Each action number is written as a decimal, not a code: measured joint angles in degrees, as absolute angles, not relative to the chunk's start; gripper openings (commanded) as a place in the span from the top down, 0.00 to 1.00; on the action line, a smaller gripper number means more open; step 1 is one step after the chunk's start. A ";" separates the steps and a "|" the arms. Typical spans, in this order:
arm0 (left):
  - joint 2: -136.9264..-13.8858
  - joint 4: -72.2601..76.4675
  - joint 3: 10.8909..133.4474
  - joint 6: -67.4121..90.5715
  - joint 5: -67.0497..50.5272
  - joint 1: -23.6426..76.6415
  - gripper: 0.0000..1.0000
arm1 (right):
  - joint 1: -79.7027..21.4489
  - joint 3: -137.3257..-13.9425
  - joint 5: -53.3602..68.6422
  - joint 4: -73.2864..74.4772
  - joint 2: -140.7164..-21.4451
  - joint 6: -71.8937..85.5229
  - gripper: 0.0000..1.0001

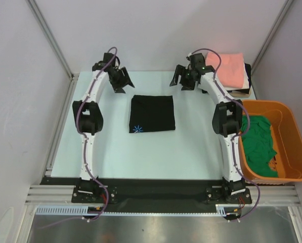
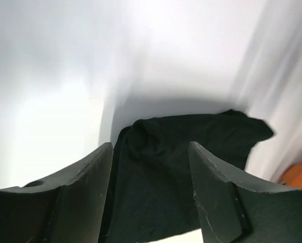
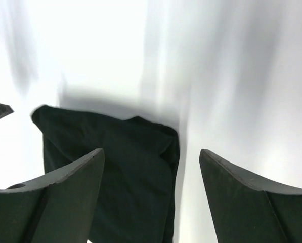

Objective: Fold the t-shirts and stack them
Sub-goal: Fold the tshirt

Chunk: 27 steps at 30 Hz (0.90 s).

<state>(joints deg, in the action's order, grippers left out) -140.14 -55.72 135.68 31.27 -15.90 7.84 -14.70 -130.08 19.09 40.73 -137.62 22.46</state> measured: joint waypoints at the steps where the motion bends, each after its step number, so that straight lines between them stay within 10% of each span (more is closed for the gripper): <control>1: -140.38 -55.86 137.19 31.53 -16.27 7.40 0.32 | -14.46 -131.37 18.98 41.32 -137.95 22.44 0.18; 13: -99.55 -44.12 92.51 32.56 -16.16 13.52 0.38 | -27.31 -79.00 35.24 15.64 -102.87 29.91 0.38; 27: -105.65 -24.80 64.36 37.85 -16.29 21.80 0.46 | -18.04 -61.52 59.88 -18.09 -121.75 43.81 0.46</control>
